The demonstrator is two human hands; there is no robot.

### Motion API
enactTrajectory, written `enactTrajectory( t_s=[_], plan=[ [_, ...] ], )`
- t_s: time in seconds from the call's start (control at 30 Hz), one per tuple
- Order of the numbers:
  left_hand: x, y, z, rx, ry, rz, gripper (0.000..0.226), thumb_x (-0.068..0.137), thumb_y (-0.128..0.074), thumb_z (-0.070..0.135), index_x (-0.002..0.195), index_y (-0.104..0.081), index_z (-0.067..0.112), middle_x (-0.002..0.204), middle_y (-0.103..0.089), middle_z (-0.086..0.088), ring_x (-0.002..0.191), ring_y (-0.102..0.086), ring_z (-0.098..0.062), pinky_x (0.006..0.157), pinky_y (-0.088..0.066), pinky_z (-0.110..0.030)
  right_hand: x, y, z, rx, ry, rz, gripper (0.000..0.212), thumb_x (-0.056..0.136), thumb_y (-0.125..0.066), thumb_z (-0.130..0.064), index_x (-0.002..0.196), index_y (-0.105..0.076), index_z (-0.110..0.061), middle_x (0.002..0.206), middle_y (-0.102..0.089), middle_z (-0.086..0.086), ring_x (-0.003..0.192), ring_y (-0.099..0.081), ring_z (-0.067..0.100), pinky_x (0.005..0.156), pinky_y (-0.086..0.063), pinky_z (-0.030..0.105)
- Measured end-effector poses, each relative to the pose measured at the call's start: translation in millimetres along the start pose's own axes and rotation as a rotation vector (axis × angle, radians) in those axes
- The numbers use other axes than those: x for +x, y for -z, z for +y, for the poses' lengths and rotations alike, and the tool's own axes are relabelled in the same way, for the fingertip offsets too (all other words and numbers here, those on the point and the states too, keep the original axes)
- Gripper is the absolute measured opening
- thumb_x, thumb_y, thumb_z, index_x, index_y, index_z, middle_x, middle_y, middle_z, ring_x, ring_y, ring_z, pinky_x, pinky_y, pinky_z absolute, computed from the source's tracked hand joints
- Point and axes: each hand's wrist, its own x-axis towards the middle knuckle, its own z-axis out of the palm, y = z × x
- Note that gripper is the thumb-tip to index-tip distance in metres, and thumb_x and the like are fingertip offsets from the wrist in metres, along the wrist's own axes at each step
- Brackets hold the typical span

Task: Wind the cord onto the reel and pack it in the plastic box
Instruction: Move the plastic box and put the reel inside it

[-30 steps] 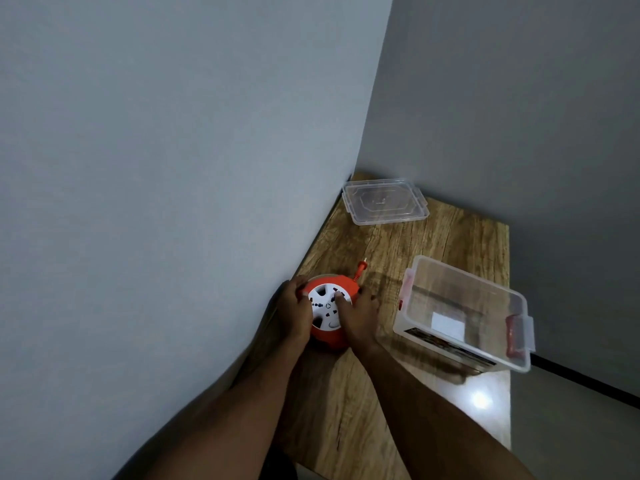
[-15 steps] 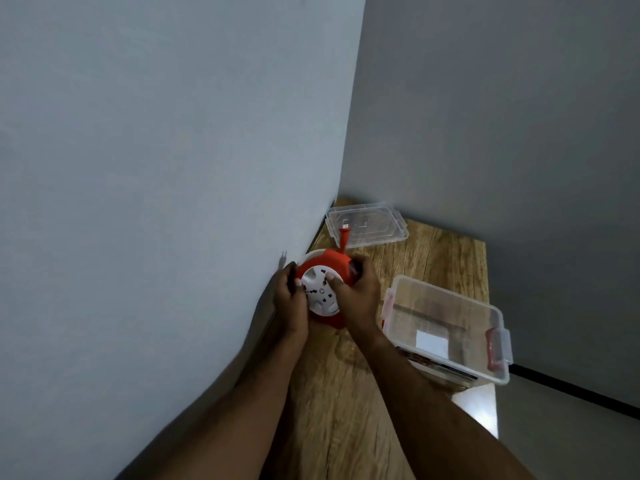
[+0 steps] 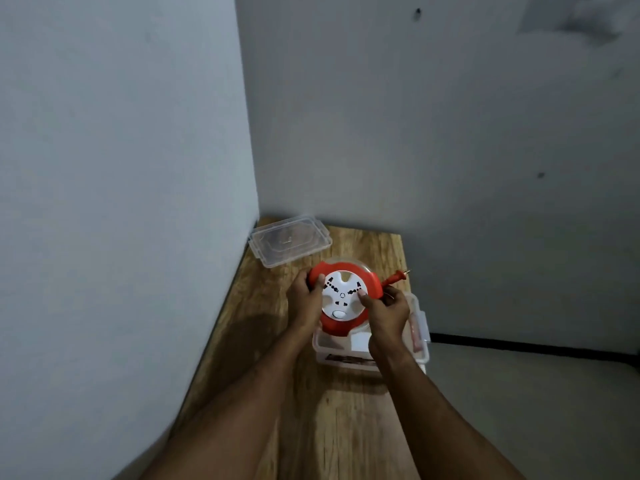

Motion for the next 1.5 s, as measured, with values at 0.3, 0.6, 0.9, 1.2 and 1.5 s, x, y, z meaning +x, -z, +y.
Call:
enactTrajectory(
  t_s=[0.3, 0.6, 0.9, 1.2, 1.5],
  plan=[
    [-7.2, -40.1, -7.6, 0.315, -0.091, -0.178, 0.027, 0.103, -0.058, 0.021, 0.128, -0.058, 0.009, 0.121, -0.066, -0.005, 0.104, -0.066, -0.017, 0.075, -0.052, -0.023, 20.6, 40.4, 17.3, -0.163, -0.056, 0.043, 0.085, 0.067, -0.082, -0.004, 0.133, -0.039, -0.034, 0.105, -0.072, 0.007, 0.094, -0.075, 0.025, 0.083, -0.062, 0.052],
    [-13.1, -49.7, -33.4, 0.69, -0.009, -0.288, 0.042, 0.093, -0.072, 0.009, 0.131, -0.054, 0.004, 0.131, -0.063, -0.011, 0.119, -0.063, -0.025, 0.079, -0.051, -0.027, 13.6, 47.8, 26.0, -0.471, -0.138, 0.028, 0.051, 0.093, -0.067, -0.039, 0.135, -0.046, -0.018, 0.121, -0.068, 0.007, 0.111, -0.065, 0.031, 0.096, -0.055, 0.052],
    [-16.8, -55.3, -45.6, 0.775, -0.015, -0.276, 0.037, 0.099, -0.061, 0.007, 0.134, -0.054, 0.002, 0.134, -0.06, -0.015, 0.121, -0.06, -0.028, 0.095, -0.055, -0.037, 23.2, 44.8, 27.3, -0.791, -0.179, 0.108, 0.026, 0.101, -0.052, -0.024, 0.115, -0.064, -0.006, 0.111, -0.071, 0.014, 0.095, -0.062, 0.031, 0.078, -0.045, 0.034],
    [-21.9, -58.1, -48.4, 0.802, -0.144, -0.189, 0.057, 0.106, -0.049, 0.019, 0.153, -0.019, 0.005, 0.123, -0.068, -0.017, 0.107, -0.069, -0.024, 0.076, -0.056, -0.029, 24.6, 44.9, 29.9, -1.149, -0.065, 0.018, 0.021, 0.097, -0.05, -0.009, 0.113, -0.061, 0.0, 0.115, -0.068, 0.02, 0.108, -0.066, 0.038, 0.089, -0.053, 0.043],
    [-23.7, -49.7, -46.7, 0.775, -0.181, -0.222, 0.059, 0.098, -0.058, 0.003, 0.147, -0.026, 0.005, 0.124, -0.065, -0.014, 0.11, -0.066, -0.022, 0.081, -0.057, -0.026, 30.2, 43.0, 29.5, -1.13, -0.135, -0.028, 0.017, 0.099, -0.053, -0.013, 0.108, -0.063, -0.003, 0.113, -0.07, 0.017, 0.105, -0.067, 0.034, 0.079, -0.051, 0.036]
  ],
)
